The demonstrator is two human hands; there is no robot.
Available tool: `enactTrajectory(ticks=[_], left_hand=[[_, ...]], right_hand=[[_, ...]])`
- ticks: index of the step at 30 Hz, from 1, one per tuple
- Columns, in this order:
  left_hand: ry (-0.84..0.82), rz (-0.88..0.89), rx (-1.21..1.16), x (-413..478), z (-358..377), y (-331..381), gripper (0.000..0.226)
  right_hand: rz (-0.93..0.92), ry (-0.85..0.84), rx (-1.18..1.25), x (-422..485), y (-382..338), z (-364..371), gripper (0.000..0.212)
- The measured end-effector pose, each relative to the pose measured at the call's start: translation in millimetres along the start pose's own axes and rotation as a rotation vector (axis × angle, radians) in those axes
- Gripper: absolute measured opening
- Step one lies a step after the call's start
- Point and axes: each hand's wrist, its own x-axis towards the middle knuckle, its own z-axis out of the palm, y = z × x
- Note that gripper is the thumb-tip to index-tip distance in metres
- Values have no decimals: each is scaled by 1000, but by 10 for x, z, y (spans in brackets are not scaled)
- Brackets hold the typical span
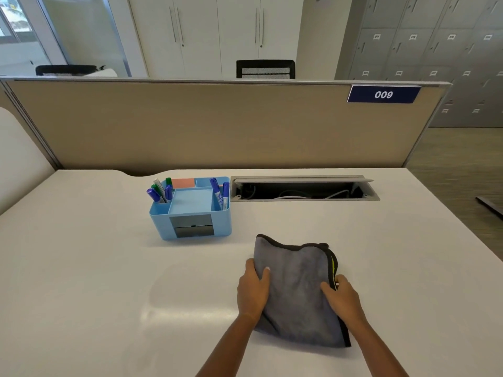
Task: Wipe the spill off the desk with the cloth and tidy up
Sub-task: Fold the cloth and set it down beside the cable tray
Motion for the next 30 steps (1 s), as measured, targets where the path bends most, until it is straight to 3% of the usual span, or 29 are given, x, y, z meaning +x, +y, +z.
enactTrajectory(ticks=[8, 21, 30], left_hand=[[-89, 59, -82, 312, 118, 336, 36], [-244, 16, -205, 919, 830, 926, 39], [-224, -35, -209, 1163, 1356, 1162, 44]], right_hand=[[-42, 101, 184, 281, -166, -423, 31], [-158, 286, 118, 1066, -433, -1147, 58], [-145, 392, 15, 1533, -300, -1400, 47]])
